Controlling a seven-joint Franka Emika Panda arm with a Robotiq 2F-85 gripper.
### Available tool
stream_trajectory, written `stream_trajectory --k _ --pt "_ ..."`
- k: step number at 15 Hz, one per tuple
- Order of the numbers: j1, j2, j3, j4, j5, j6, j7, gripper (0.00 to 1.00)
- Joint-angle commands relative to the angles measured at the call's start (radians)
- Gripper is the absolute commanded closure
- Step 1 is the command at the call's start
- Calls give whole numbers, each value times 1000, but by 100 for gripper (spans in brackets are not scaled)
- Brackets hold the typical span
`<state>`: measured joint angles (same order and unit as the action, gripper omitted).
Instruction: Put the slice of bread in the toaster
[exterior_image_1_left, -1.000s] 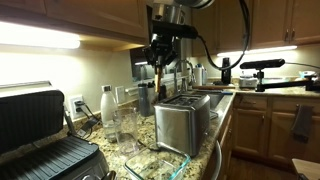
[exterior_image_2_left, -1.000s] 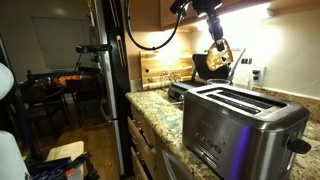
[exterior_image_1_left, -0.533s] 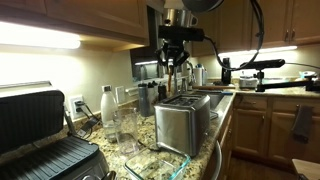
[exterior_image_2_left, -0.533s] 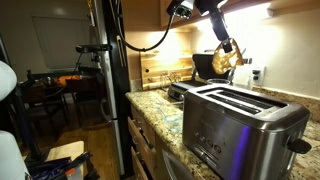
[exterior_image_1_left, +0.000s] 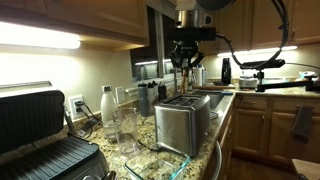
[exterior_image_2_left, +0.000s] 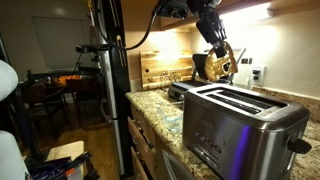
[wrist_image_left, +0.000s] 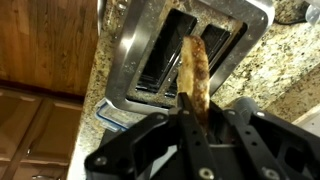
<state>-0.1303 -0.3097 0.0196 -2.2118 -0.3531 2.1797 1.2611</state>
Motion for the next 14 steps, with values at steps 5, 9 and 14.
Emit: stream_trajectory --k 5,9,14 --pt "-38 -75 12 -94 -15 -18 58 91" --pt "-43 -64 8 -111 -11 -14 59 91" --pt "-43 -58 2 -130 -3 17 58 91"
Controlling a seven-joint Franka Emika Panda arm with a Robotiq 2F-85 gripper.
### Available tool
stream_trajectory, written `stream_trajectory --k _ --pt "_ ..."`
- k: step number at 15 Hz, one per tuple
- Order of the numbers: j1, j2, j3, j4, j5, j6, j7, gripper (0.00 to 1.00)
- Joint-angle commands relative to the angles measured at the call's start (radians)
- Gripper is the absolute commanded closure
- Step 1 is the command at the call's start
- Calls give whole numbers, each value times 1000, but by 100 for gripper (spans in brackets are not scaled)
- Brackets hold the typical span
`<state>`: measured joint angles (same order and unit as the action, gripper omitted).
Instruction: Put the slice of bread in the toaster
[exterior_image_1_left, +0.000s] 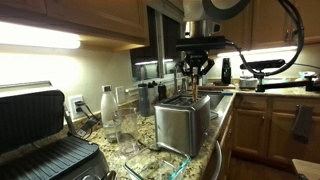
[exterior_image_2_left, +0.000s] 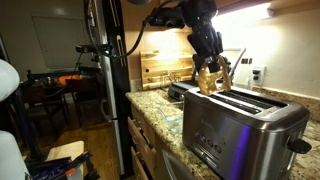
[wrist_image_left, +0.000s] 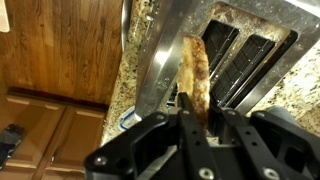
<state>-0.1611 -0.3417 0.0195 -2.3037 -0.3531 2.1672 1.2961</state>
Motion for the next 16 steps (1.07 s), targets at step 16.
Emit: stream_trajectory --k 16 --pt "-16 16 -26 -67 25 173 5 91"
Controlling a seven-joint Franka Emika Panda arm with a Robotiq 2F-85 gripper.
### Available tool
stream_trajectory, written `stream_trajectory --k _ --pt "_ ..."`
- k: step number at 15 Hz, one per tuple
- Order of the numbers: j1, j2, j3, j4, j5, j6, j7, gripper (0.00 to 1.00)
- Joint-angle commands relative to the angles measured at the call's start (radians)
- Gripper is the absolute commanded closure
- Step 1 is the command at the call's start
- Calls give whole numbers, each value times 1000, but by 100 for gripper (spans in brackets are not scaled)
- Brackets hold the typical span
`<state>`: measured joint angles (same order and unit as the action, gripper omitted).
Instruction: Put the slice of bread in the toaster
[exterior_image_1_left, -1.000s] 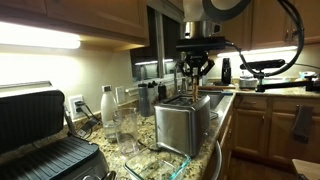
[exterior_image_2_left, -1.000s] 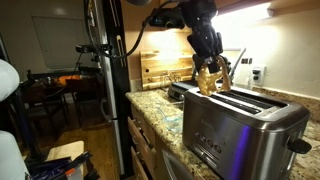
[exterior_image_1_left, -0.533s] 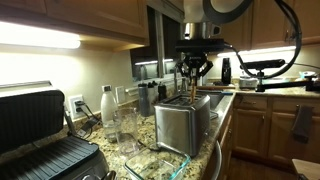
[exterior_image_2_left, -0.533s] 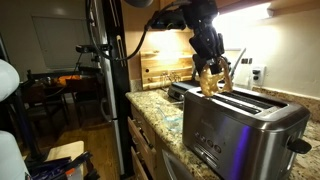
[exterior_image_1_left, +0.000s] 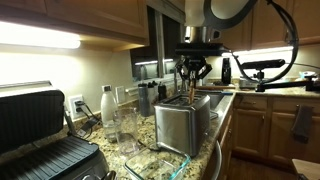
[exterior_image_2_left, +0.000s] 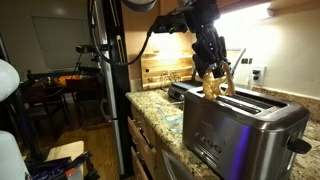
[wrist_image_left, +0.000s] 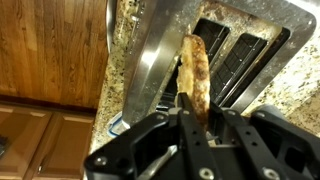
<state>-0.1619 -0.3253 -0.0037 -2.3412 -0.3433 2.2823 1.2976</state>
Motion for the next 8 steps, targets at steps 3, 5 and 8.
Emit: stream_trajectory --k 3,5,8 --pt "-17 9 -6 -31 14 81 4 91" --pt "-18 22 -8 -30 15 97 4 91" --pt "-20 42 -12 -29 16 114 2 91"
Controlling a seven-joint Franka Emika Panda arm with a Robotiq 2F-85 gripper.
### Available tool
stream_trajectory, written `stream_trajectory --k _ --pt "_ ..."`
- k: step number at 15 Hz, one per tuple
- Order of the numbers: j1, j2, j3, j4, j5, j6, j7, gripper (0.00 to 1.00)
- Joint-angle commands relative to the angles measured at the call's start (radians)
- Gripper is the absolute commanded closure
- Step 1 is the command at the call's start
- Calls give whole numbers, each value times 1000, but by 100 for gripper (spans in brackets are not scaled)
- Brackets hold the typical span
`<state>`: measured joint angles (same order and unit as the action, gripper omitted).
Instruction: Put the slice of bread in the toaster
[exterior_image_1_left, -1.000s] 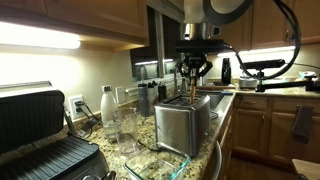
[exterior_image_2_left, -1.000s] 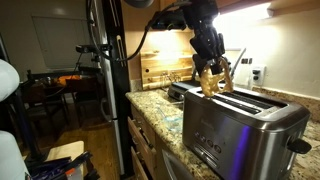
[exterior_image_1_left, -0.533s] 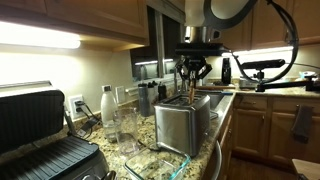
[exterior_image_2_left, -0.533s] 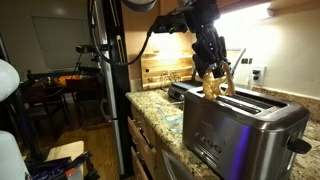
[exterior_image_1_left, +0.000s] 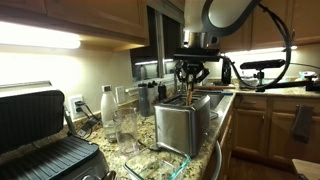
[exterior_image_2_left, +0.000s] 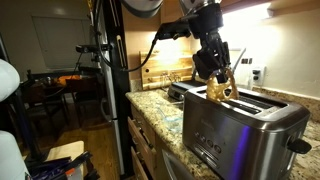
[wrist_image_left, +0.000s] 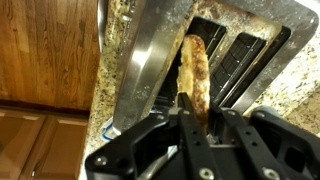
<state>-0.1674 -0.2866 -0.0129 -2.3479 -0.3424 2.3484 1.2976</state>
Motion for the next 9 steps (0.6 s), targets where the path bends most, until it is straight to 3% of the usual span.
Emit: stream_trajectory --k 1,2,3,4,5,8,9 --pt "-16 10 -4 -21 14 50 2 92" --pt "-16 14 -6 -21 16 50 1 79" --pt "-14 15 -8 -21 19 51 -3 60" --pt "-11 24 2 1 5 13 -4 55" --pt "-11 28 2 2 5 13 -4 74" --pt "-10 32 4 4 5 13 -4 56" --pt "-10 32 4 4 5 13 -4 55"
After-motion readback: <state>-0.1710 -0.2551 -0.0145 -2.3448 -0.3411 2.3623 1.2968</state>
